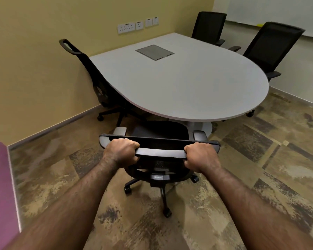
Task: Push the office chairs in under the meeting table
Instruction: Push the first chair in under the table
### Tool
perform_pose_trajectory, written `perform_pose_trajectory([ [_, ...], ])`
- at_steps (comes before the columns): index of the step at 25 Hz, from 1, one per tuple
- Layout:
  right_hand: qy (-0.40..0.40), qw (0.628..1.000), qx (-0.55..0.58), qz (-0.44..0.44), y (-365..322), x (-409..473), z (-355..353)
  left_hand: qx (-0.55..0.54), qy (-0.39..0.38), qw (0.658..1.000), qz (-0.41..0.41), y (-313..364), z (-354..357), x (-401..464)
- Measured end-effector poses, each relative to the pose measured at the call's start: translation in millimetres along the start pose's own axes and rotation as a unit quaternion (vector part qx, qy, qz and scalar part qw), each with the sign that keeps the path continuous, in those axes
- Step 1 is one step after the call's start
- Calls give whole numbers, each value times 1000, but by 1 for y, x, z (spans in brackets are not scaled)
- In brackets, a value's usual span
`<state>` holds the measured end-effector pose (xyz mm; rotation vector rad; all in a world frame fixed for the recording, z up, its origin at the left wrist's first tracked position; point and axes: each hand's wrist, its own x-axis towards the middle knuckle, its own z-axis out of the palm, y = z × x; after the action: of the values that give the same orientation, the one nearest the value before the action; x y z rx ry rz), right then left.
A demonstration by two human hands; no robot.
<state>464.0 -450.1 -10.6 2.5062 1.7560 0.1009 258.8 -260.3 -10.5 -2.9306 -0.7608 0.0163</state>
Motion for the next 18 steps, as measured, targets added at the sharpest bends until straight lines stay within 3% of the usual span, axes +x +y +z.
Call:
perform_pose_trajectory([
  [18,-30,997,18,67,22,133,1,-2,23,998,50,-74,10,149],
])
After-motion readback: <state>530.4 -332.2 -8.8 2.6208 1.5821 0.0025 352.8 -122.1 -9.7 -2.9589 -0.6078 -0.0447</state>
